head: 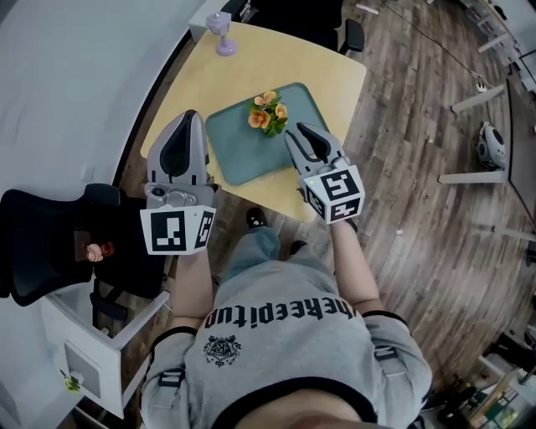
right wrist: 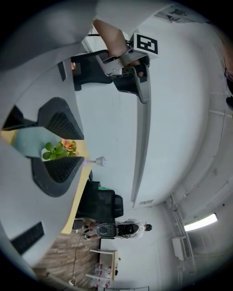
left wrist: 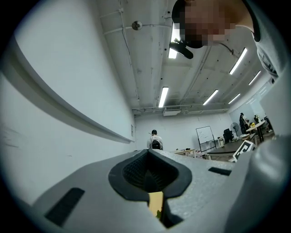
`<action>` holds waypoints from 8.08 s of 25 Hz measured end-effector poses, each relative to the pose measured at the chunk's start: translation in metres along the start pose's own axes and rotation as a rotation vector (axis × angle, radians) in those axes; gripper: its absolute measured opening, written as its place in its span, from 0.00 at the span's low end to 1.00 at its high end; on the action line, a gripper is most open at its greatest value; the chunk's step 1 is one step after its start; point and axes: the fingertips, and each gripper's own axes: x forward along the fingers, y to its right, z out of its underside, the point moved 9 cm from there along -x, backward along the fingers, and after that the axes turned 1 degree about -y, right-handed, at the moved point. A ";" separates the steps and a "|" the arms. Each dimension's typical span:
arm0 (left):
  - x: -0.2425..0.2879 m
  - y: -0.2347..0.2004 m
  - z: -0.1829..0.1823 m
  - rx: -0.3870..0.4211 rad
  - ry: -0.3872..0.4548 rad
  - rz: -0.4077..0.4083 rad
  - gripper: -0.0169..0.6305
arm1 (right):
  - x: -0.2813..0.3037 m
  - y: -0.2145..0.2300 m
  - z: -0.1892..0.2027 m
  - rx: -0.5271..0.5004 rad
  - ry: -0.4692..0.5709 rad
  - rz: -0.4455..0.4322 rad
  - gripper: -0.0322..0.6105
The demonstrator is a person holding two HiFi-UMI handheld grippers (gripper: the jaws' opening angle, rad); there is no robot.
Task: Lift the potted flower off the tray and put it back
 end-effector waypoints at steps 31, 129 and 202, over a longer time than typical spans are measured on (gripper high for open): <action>0.052 -0.055 0.065 -0.031 -0.120 0.066 0.03 | 0.131 0.030 0.114 0.039 -0.350 0.006 0.64; -0.103 0.105 -0.051 -0.060 0.039 -0.045 0.03 | -0.189 -0.020 -0.076 -0.018 0.239 0.167 0.60; 0.030 -0.067 0.070 -0.057 -0.193 0.050 0.03 | 0.145 0.007 0.087 0.109 -0.280 0.066 0.60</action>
